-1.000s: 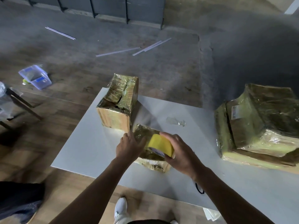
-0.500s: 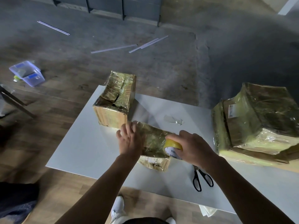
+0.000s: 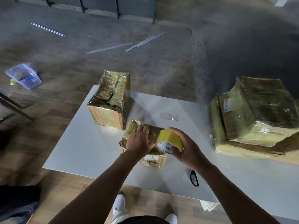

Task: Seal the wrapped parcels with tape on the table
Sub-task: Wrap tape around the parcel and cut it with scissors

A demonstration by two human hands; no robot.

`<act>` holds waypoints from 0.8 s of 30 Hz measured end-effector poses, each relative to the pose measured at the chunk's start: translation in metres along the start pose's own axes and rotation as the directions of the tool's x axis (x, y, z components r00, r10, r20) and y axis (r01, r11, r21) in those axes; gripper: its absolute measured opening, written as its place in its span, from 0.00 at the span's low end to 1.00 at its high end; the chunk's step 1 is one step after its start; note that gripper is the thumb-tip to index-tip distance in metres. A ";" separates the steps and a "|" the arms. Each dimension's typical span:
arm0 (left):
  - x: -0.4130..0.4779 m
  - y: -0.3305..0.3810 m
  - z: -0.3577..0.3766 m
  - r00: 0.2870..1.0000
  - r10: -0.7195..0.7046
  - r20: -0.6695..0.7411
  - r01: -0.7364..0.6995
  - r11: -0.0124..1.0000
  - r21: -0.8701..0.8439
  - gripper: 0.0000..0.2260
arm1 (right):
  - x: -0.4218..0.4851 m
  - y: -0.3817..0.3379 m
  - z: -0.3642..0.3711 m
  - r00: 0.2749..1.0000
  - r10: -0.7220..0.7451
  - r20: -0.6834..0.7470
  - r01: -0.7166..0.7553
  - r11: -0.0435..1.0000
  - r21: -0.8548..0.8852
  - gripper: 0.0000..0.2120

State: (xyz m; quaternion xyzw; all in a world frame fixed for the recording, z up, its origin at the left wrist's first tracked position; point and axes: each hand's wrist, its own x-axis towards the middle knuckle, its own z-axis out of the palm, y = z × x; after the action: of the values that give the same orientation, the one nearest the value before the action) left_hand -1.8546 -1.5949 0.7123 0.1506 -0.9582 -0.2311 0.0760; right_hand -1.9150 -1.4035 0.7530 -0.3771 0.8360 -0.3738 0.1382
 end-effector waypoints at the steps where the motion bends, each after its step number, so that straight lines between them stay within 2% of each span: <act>1: -0.001 0.000 0.000 1.000 0.004 0.006 -0.004 1.000 0.002 0.14 | 0.001 0.001 -0.002 1.000 -0.009 0.010 0.009 1.000 -0.011 0.26; 4: -0.001 -0.001 -0.003 1.000 0.002 0.029 -0.002 1.000 -0.007 0.13 | 0.004 0.000 -0.015 0.999 -0.020 0.026 0.025 0.984 -0.176 0.30; 7: 0.002 -0.002 -0.005 0.999 0.019 0.029 -0.018 0.999 -0.032 0.12 | -0.008 0.013 -0.044 0.997 -0.055 0.053 0.072 0.898 -0.434 0.27; 10: 0.002 0.004 -0.007 0.997 -0.012 0.071 0.012 1.000 0.004 0.13 | -0.021 0.024 -0.058 0.979 0.071 0.193 0.056 0.810 -0.584 0.25; 12: 0.003 0.008 -0.005 0.996 -0.042 0.084 0.040 0.999 0.025 0.16 | -0.020 0.029 -0.045 0.974 0.100 0.201 0.057 0.756 -0.652 0.25; 14: 0.003 0.013 -0.005 0.994 -0.036 0.101 0.028 0.996 0.081 0.18 | -0.015 0.033 -0.027 0.968 0.143 0.207 0.040 0.726 -0.687 0.26; 18: -0.001 0.030 -0.004 0.977 0.058 0.206 -0.097 0.978 0.186 0.14 | -0.009 0.046 -0.003 0.961 0.176 0.215 0.015 0.741 -0.671 0.25; 22: -0.008 0.039 -0.004 0.978 0.072 0.194 -0.137 0.929 0.344 0.19 | -0.007 0.049 0.012 0.966 0.156 0.205 0.024 0.739 -0.673 0.25; 24: -0.010 0.044 -0.002 0.971 0.044 0.236 -0.123 0.935 0.332 0.25 | -0.005 0.048 0.013 0.970 0.142 0.200 0.035 0.728 -0.684 0.25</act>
State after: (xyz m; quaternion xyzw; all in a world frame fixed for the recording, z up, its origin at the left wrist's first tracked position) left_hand -1.8556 -1.5546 0.7334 0.0933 -0.9917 -0.0721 -0.0504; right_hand -1.9304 -1.3852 0.7086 -0.4190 0.9024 0.0118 0.1000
